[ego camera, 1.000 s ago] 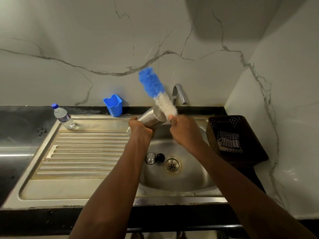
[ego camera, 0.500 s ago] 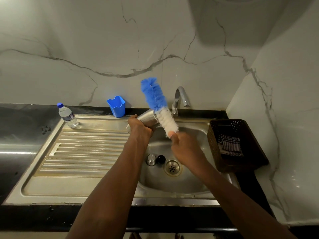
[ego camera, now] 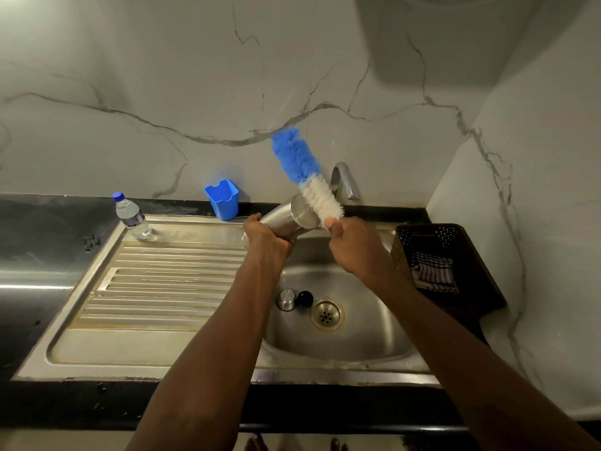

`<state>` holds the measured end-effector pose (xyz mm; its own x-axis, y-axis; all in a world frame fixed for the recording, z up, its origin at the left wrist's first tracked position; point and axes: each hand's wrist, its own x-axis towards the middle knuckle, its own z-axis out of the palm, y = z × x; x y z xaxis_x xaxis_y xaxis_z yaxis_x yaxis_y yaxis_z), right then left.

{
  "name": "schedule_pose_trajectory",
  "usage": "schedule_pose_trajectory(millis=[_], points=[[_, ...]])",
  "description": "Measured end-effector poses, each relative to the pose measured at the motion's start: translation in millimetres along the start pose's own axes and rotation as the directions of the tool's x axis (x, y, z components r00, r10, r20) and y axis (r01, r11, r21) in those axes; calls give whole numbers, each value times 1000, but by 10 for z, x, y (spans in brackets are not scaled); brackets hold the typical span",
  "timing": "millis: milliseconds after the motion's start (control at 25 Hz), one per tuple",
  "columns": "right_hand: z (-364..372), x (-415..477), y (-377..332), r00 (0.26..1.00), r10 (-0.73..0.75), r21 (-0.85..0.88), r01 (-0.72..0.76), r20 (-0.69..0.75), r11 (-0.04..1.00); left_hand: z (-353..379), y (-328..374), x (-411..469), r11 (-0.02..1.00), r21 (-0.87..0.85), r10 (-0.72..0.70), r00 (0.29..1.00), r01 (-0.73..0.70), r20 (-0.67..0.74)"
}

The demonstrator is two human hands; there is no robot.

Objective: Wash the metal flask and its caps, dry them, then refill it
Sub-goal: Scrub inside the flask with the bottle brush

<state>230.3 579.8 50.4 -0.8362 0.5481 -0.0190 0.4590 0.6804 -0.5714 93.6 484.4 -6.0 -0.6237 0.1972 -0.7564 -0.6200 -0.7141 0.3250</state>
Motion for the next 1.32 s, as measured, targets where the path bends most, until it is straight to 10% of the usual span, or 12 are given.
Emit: schedule_pose_trajectory(millis=[760, 960, 1320], points=[[-219, 107, 241, 997, -78, -253, 80, 20, 964, -366, 364, 100, 986, 24, 165, 986, -165, 5], [-627, 588, -350, 959, -284, -556, 243, 13, 795, -761, 456, 99, 780, 336, 509, 848, -528, 149], [-10, 1494, -1372, 832, -553, -756, 388, 41, 528, -855, 795, 236, 654, 378, 538, 754, -655, 377]])
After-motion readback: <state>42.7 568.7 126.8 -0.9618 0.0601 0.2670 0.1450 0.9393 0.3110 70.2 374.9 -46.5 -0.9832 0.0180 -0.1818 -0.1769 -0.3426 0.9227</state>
